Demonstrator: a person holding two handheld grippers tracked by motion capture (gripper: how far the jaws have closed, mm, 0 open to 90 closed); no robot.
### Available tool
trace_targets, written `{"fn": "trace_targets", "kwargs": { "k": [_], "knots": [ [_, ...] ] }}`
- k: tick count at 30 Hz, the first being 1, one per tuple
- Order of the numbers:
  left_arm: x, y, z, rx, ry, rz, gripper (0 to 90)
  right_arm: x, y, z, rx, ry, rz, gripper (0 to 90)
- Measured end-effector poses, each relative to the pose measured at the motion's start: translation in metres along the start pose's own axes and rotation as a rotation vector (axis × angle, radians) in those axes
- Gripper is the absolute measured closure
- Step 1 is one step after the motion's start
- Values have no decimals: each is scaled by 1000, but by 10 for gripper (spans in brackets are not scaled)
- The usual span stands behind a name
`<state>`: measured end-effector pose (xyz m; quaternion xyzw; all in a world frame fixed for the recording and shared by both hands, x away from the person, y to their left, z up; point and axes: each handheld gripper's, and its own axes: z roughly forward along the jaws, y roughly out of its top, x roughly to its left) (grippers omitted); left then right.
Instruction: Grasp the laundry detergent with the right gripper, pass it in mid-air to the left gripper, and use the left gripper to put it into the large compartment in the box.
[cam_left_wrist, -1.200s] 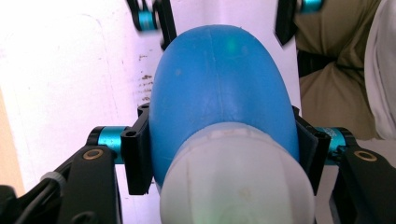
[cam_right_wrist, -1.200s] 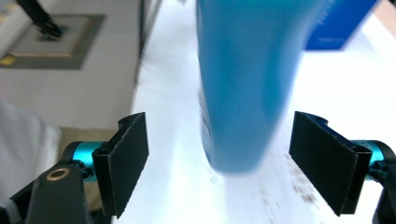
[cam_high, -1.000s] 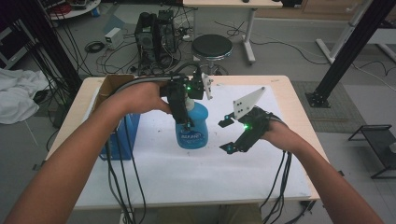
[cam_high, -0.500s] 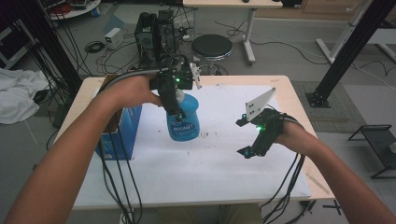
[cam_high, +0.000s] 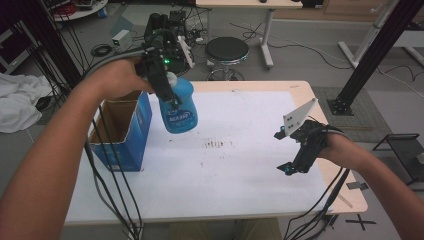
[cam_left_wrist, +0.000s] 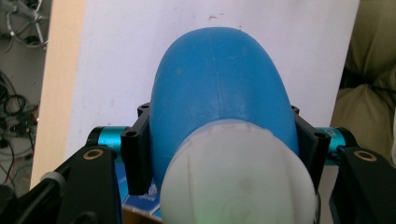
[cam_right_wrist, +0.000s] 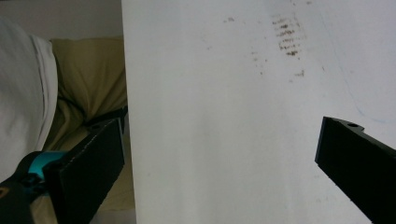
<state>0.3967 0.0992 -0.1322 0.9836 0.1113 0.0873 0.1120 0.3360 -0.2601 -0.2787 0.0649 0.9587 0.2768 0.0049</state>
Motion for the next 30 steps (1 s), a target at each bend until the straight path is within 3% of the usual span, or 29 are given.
{"fn": "trace_targets", "kwargs": {
  "k": [1, 3, 4, 5, 6, 7, 8, 12, 20, 25, 28, 30],
  "knots": [
    [0, -3, -2, -19, 9, -34, 372, -1, -2, -1, 6, 8, -5, 7],
    [4, -7, -9, 14, 18, -23, 372, -1, -4, -2, 45, 45, -9, 8],
    [5, -10, -12, -8, 21, -64, 372, -1, -4, -3, 48, 46, -15, 8],
    [7, -12, -15, 3, 23, -60, 372, 0, -5, -4, 51, 42, -12, 8],
    [7, -16, -18, -4, 29, -92, 372, 0, -5, -4, 55, 37, -12, 8],
    [10, -18, -22, 17, 33, -79, 372, 0, -5, -4, 55, 37, -12, 8],
    [10, -21, -25, 5, 36, -108, 372, 0, -6, -5, 52, 37, -3, 8],
    [14, -39, -40, 1, 63, -162, 372, 0, -7, -7, 50, 28, -16, 8],
    [17, -70, -64, -3, 90, -247, 372, -1, -7, -11, 61, 32, -22, 8],
    [18, -89, -73, 2, 94, -302, 372, -2, -6, -12, 67, 30, -25, 8],
    [21, -100, -77, 19, 103, -307, 372, -2, -6, -11, 64, 26, -27, 8],
    [22, -106, -77, 4, 114, -337, 372, -2, -6, -11, 68, 24, -22, 8]
  ]
}}
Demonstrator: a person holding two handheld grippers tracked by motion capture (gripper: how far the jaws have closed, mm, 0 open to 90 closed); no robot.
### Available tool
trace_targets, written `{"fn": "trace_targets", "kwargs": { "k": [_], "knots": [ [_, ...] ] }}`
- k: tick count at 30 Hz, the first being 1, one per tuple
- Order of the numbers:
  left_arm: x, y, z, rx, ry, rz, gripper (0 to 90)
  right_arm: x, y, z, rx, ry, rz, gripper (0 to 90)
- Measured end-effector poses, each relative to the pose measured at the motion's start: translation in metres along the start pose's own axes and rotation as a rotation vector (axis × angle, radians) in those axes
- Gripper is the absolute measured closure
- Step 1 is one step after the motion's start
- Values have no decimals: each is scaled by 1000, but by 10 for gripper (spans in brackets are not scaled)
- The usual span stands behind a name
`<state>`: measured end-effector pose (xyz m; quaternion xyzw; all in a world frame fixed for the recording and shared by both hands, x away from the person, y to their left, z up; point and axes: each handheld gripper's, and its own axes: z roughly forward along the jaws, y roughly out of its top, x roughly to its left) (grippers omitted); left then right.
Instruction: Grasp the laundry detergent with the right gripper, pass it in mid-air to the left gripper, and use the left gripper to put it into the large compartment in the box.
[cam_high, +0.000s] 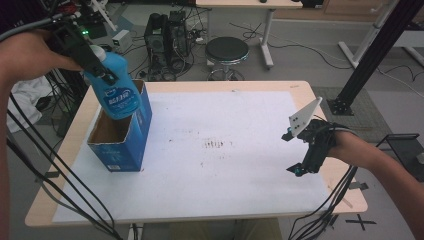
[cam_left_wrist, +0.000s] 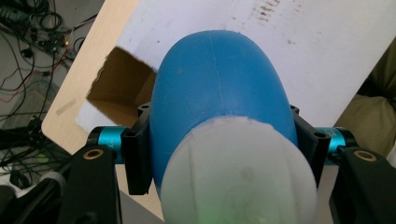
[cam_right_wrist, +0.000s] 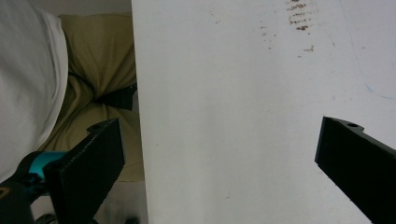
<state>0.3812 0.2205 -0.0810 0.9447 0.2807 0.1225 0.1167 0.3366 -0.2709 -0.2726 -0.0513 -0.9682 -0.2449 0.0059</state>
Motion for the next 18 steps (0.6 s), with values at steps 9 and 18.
{"fn": "trace_targets", "kwargs": {
  "k": [9, 18],
  "knots": [
    [11, -17, 8, 29, 22, -24, 372, 0, 1, 1, 1, 0, 12, 8],
    [22, -33, 31, 49, 3, -47, 372, -3, 3, 2, -4, -2, 13, 8]
  ]
}}
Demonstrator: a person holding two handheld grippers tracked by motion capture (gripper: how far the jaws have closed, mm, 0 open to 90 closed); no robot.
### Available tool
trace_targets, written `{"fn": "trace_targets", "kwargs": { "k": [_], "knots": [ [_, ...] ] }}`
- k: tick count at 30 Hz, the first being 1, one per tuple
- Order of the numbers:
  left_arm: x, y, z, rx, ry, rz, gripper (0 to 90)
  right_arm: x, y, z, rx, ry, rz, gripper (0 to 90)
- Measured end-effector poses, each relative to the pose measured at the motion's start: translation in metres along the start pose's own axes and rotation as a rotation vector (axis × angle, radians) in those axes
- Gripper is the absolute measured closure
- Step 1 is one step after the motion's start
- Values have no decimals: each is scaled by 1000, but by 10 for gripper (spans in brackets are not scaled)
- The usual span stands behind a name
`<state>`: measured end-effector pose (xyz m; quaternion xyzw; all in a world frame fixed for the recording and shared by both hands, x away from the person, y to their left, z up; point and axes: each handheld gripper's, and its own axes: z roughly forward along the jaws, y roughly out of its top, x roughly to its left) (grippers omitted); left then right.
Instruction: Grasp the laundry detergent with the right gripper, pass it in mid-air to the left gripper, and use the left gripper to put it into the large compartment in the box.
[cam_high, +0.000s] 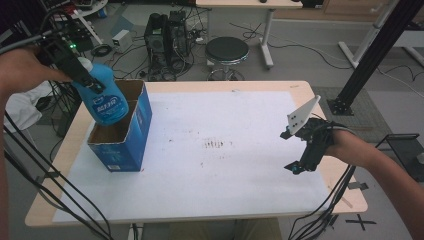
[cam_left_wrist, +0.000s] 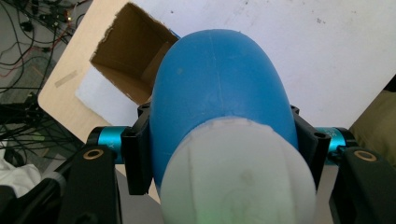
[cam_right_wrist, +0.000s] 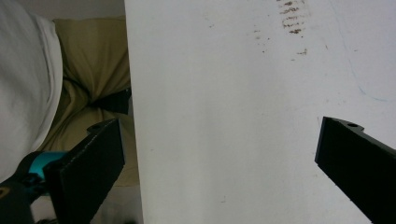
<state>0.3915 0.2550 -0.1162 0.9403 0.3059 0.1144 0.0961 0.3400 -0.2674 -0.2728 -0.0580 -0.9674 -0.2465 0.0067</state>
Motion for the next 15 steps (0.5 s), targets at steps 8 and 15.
{"fn": "trace_targets", "kwargs": {
  "k": [8, 15],
  "knots": [
    [6, -10, 26, -8, -11, 2, 372, -1, 1, 5, 1, 4, 8, 8],
    [6, -16, 60, -22, -29, -9, 372, -3, 4, 9, 6, -6, 9, 8]
  ]
}}
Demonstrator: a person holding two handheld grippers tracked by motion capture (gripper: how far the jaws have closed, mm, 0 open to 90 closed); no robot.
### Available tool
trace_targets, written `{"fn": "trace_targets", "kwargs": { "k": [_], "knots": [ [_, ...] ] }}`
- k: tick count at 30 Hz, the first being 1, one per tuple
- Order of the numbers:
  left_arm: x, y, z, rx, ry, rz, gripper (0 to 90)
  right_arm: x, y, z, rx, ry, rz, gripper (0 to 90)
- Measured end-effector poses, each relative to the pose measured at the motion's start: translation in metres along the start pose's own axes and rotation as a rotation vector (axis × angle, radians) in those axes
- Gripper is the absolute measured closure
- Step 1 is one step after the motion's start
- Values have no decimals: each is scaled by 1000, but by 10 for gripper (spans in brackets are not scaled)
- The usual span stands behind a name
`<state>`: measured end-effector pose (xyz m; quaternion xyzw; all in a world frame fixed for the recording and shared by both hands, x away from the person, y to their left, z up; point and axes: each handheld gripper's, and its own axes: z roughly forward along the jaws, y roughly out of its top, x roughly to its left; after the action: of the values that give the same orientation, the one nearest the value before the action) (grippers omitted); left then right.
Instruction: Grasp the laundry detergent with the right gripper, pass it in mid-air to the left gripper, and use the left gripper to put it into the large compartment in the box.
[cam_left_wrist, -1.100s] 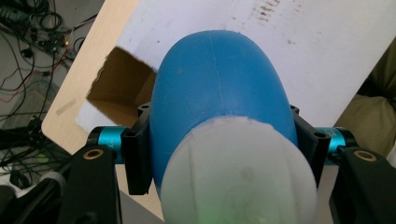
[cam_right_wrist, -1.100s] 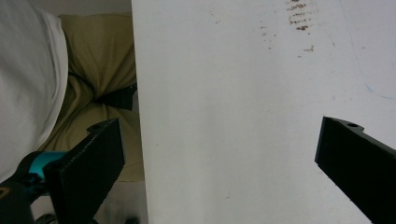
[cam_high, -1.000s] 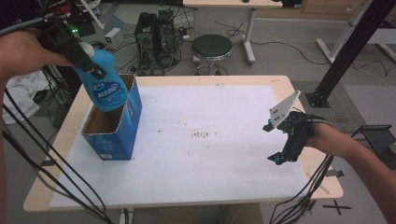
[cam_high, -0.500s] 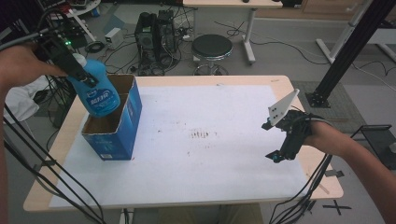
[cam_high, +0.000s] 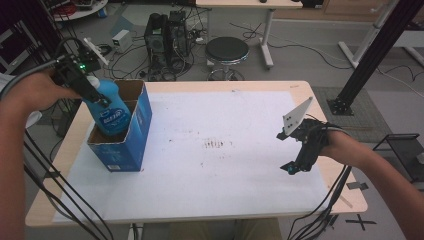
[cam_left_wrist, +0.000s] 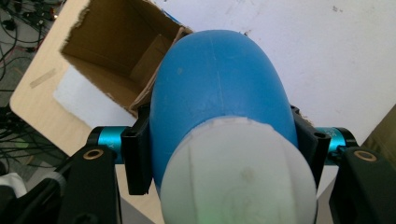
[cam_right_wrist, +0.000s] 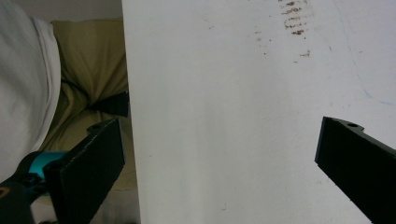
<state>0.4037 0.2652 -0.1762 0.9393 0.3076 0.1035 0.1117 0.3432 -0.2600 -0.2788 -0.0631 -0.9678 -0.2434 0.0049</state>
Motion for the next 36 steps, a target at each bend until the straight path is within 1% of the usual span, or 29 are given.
{"fn": "trace_targets", "kwargs": {
  "k": [1, 3, 4, 5, 7, 8, 9, 10, 11, 12, 14, 15, 16, 17, 18, 19, 21, 22, 23, 24, 25, 27, 31, 32, 33, 35, 36],
  "knots": [
    [1, -1, 3, 15, -3, 15, 372, 0, 0, 1, 3, 2, 1, 8],
    [3, -3, 14, 37, -14, 28, 373, -1, 0, 2, -3, 4, 0, 8],
    [1, -5, 20, 12, -13, 3, 372, -1, 0, 3, -6, 5, 5, 8],
    [1, -6, 25, 20, -20, 3, 372, -1, 0, 3, -4, 8, -1, 8],
    [1, -7, 34, 26, -19, 7, 372, -1, 0, 5, -5, 8, 5, 8],
    [0, -8, 41, 24, -16, 8, 372, -2, 0, 5, -4, 9, -1, 8],
    [2, -9, 42, 48, -20, 37, 373, -2, 1, 5, 0, 9, 4, 8],
    [0, -10, 50, 29, -23, 11, 372, -2, 1, 5, -3, 9, 6, 8],
    [0, -10, 54, 34, -25, 14, 373, -1, 2, 5, -11, 8, 4, 8],
    [-1, -11, 58, 34, -27, 8, 373, -1, 2, 5, -7, 9, 4, 8],
    [-1, -11, 65, 40, -27, 19, 372, -1, 2, 6, -9, 7, 4, 8],
    [1, -11, 66, 66, -29, 52, 372, -1, 1, 6, -11, 5, 4, 8],
    [-1, -12, 71, 51, -32, 29, 372, -1, 1, 6, -13, 4, 5, 8],
    [-2, -13, 75, 49, -38, 22, 373, -1, 1, 6, -14, 5, 7, 8],
    [-2, -13, 77, 55, -41, 24, 372, 0, 1, 5, -10, 8, 6, 8],
    [-1, -13, 80, 72, -41, 42, 373, 0, 2, 6, -13, 7, 4, 8],
    [-3, -15, 86, 73, -41, 32, 372, 0, 2, 7, -13, 9, 1, 8],
    [-3, -15, 89, 75, -47, 31, 372, 1, 2, 7, -8, 11, 9, 8],
    [-2, -16, 90, 83, -49, 45, 372, 1, 1, 8, -10, 8, 13, 8],
    [-1, -17, 92, 92, -52, 47, 372, 1, 1, 8, -7, 10, 12, 8],
    [0, -17, 92, 107, -54, 62, 372, 0, 1, 8, -9, 11, 10, 8],
    [-1, -19, 96, 89, -49, 36, 372, 0, 1, 9, -8, 12, 13, 8],
    [-1, -20, 100, 120, -54, 51, 372, 0, 2, 10, -9, 13, 10, 8],
    [-1, -20, 102, 131, -54, 64, 372, 0, 2, 10, -11, 12, 11, 8],
    [0, -20, 102, 123, -58, 61, 372, 0, 2, 10, -10, 13, 11, 8],
    [-1, -21, 104, 100, -59, 30, 372, 1, 3, 11, -10, 13, 12, 8],
    [0, -20, 102, 124, -62, 54, 371, 0, 2, 11, -9, 13, 9, 8]
  ]
}}
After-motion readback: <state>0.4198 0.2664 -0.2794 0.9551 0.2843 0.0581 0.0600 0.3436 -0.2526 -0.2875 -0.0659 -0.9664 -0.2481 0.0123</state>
